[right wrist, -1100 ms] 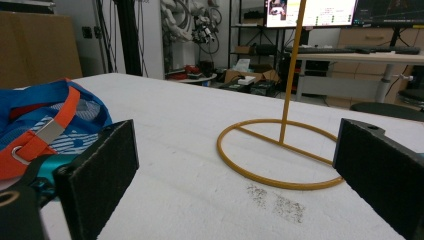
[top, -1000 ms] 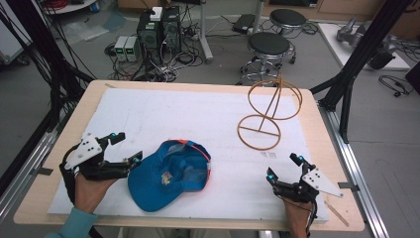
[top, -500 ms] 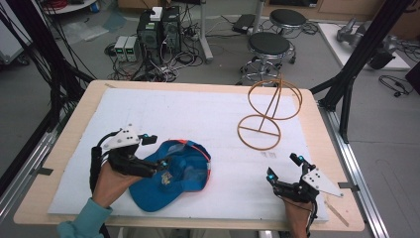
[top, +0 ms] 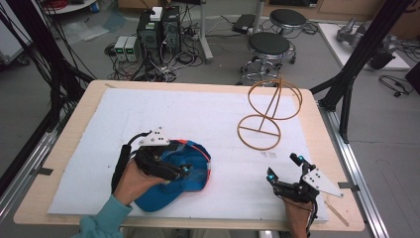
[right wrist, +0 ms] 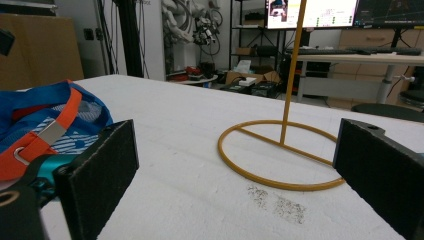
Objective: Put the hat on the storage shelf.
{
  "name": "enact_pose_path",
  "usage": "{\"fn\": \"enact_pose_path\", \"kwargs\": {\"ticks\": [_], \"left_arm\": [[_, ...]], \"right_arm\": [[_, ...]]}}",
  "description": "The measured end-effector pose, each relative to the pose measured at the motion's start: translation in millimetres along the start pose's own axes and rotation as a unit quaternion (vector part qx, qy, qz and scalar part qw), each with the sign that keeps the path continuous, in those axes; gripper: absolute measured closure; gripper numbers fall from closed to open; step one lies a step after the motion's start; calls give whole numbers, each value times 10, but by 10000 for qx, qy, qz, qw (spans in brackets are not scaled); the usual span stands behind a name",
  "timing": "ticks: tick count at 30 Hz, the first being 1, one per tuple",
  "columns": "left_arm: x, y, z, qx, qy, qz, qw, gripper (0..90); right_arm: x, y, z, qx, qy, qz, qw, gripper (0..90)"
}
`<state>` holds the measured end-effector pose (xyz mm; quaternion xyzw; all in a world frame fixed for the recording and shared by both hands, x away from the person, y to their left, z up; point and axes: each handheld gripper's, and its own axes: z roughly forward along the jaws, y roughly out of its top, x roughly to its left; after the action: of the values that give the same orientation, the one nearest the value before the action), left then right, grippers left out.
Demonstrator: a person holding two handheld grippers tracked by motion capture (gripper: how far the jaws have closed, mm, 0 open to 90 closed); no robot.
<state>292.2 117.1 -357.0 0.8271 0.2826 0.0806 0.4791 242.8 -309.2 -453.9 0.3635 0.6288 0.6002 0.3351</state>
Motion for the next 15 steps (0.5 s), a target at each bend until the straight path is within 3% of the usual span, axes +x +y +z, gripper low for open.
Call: {"fn": "enact_pose_path", "kwargs": {"ticks": [3,8,13,15], "left_arm": [[-7,3,53,24,4,-40,10000,156],[-22,-6,228,301,-24,-202,9993,156],[-10,-38,363,296,-132,-477,9983,161],[-13,-54,408,322,-119,-491,9982,162]], "right_arm": [[0,0,-1,-3,1,8,10000,34],[0,-1,-3,-8,5,26,10000,34],[2,-1,-5,-7,7,37,10000,34],[-3,-2,-4,-16,7,23,10000,34]]}}
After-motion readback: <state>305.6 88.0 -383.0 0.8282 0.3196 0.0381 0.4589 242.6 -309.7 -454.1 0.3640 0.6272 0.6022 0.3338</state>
